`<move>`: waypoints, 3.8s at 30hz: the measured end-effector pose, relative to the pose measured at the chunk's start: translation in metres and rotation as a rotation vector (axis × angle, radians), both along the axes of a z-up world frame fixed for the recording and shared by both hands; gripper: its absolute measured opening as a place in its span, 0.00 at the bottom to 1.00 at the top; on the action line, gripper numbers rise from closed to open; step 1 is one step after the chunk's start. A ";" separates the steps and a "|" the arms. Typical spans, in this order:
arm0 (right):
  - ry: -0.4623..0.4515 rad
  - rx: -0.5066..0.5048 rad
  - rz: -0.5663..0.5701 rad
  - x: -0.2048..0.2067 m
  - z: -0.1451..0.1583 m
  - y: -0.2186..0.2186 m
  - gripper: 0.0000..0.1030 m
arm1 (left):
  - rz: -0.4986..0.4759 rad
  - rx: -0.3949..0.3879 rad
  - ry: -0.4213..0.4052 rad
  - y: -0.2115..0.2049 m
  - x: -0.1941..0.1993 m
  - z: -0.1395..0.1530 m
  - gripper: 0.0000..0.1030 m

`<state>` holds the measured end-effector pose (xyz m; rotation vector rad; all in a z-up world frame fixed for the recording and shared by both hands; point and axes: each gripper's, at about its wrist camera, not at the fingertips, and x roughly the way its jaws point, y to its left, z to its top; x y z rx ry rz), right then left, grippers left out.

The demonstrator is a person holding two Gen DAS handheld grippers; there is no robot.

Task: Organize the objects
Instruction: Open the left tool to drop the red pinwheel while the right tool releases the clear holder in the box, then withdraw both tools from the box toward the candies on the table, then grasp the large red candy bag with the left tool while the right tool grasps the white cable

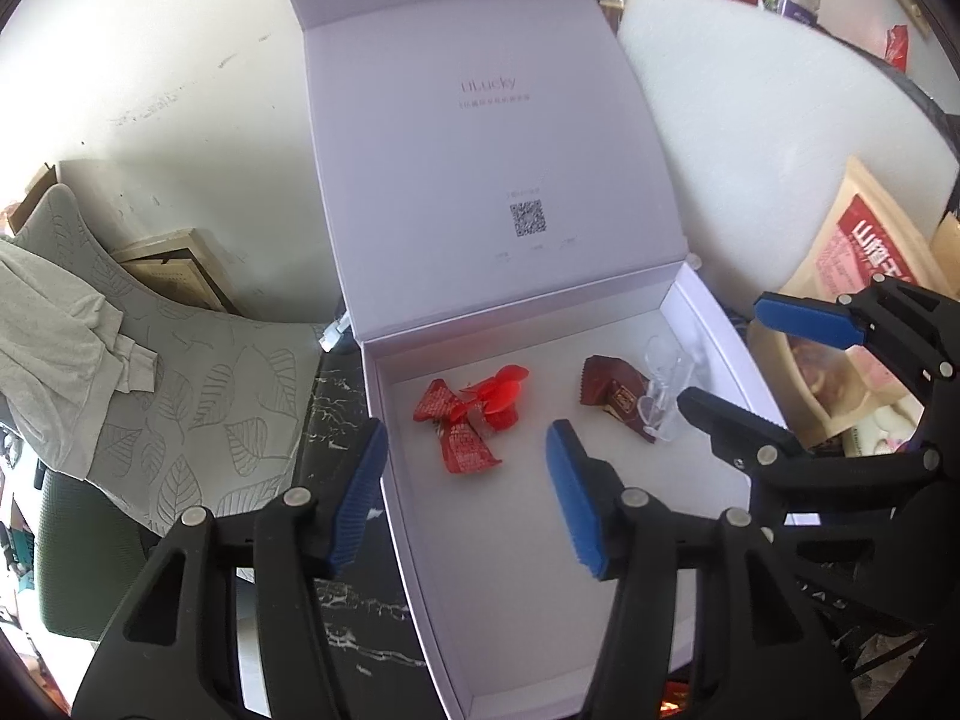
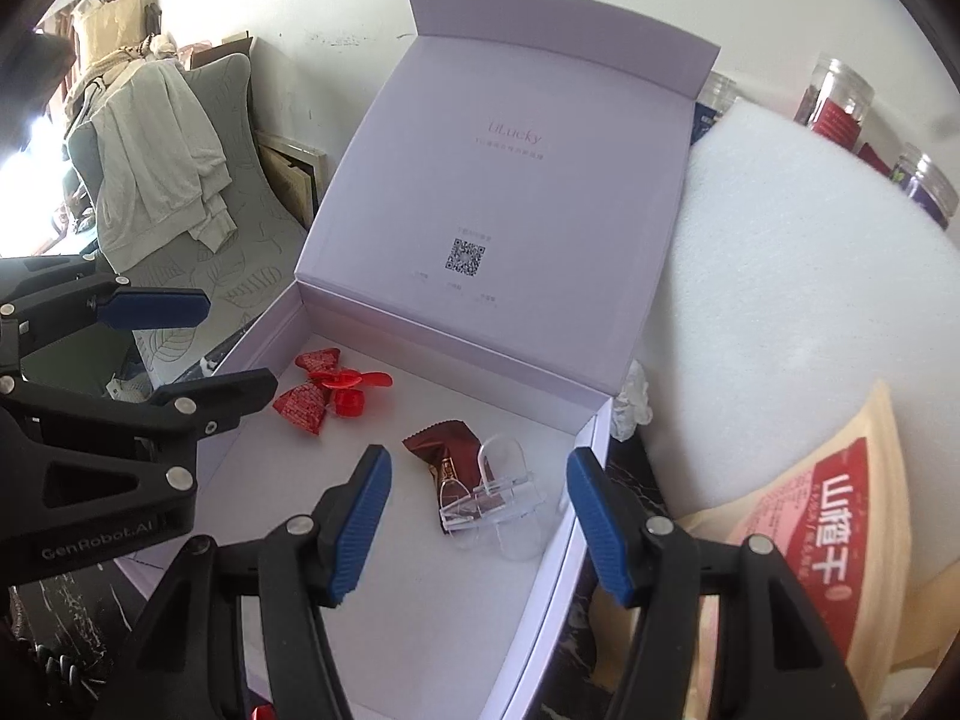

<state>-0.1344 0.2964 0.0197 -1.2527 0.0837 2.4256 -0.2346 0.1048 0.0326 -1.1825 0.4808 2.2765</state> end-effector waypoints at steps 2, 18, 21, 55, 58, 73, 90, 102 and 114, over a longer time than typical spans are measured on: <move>0.007 0.008 -0.003 0.006 0.006 -0.004 0.60 | 0.001 0.000 0.010 -0.003 0.003 0.002 0.52; 0.083 0.070 -0.013 0.049 0.047 -0.043 0.63 | 0.033 0.053 0.071 -0.038 0.059 0.049 0.59; 0.099 0.072 -0.009 0.059 0.055 -0.051 0.63 | 0.040 0.061 0.079 -0.046 0.070 0.055 0.59; 0.120 0.120 -0.014 0.151 0.042 -0.129 0.64 | 0.060 0.104 0.050 -0.105 0.168 0.036 0.63; 0.115 0.101 -0.003 0.154 0.037 -0.134 0.64 | 0.059 0.099 0.045 -0.108 0.175 0.032 0.63; 0.081 0.047 -0.019 0.182 0.001 -0.146 0.64 | 0.021 0.124 0.010 -0.114 0.207 0.004 0.63; 0.028 -0.043 -0.028 0.212 -0.048 -0.150 0.64 | -0.040 0.102 -0.075 -0.106 0.238 -0.044 0.63; 0.017 -0.081 -0.051 0.235 -0.064 -0.147 0.64 | -0.099 0.084 -0.170 -0.084 0.262 -0.070 0.69; 0.023 -0.124 -0.038 0.242 -0.072 -0.144 0.64 | -0.137 0.075 -0.199 -0.073 0.276 -0.081 0.72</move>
